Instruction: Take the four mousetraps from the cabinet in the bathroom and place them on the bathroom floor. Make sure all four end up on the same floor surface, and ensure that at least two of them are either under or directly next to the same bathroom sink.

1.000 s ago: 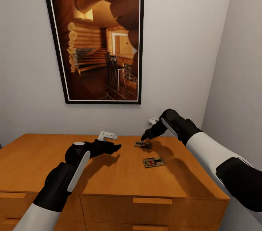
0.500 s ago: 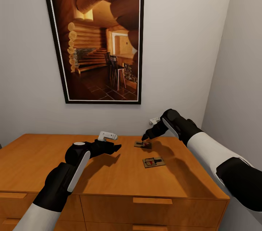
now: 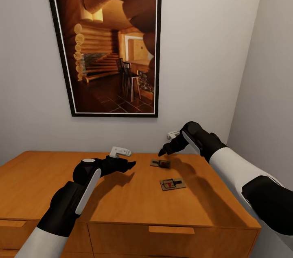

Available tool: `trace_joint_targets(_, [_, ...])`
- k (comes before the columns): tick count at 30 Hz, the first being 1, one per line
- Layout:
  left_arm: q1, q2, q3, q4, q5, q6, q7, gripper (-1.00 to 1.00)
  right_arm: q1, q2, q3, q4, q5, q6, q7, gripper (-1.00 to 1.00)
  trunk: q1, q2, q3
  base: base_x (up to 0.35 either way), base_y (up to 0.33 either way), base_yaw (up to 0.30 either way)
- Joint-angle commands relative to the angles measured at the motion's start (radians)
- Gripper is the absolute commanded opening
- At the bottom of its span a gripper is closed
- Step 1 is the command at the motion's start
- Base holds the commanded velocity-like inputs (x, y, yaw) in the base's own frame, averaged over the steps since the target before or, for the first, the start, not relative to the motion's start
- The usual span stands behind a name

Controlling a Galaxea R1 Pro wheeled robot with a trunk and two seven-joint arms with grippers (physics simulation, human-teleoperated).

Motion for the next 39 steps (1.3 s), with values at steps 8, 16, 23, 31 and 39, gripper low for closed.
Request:
trace_joint_targets(8, [-0.001,0.001,-0.001,-0.001,0.001,0.004,0.001,1.0,-0.001,0.003,0.006,-0.001,-0.009,0.003,-0.003,1.0,0.0,-0.001,-0.001,0.015,0.0,0.0])
trace_joint_targets(16, [-0.001,0.0,0.0,-0.001,0.002,0.004,0.0,1.0,-0.001,0.005,0.006,-0.001,-0.01,0.003,-0.003,1.0,0.0,-0.001,-0.001,0.002,0.0,0.0])
trace_joint_targets(23, [-0.001,0.001,0.0,0.009,0.002,0.0,-0.001,1.0,-0.001,0.006,0.006,-0.001,-0.01,0.003,-0.004,1.0,0.0,-0.001,-0.001,0.082,0.0,0.0])
trace_joint_targets(31, [-0.001,0.003,0.0,0.026,-0.002,-0.017,-0.002,1.0,-0.001,0.007,0.006,-0.001,-0.009,0.003,-0.002,1.0,0.0,-0.001,-0.001,0.044,0.0,0.0])
trace_joint_targets(39, [-0.001,0.002,0.0,0.029,-0.002,-0.02,-0.002,1.0,-0.001,0.008,0.007,-0.001,-0.009,0.003,-0.002,1.0,0.0,-0.001,-0.001,0.007,0.0,0.0])
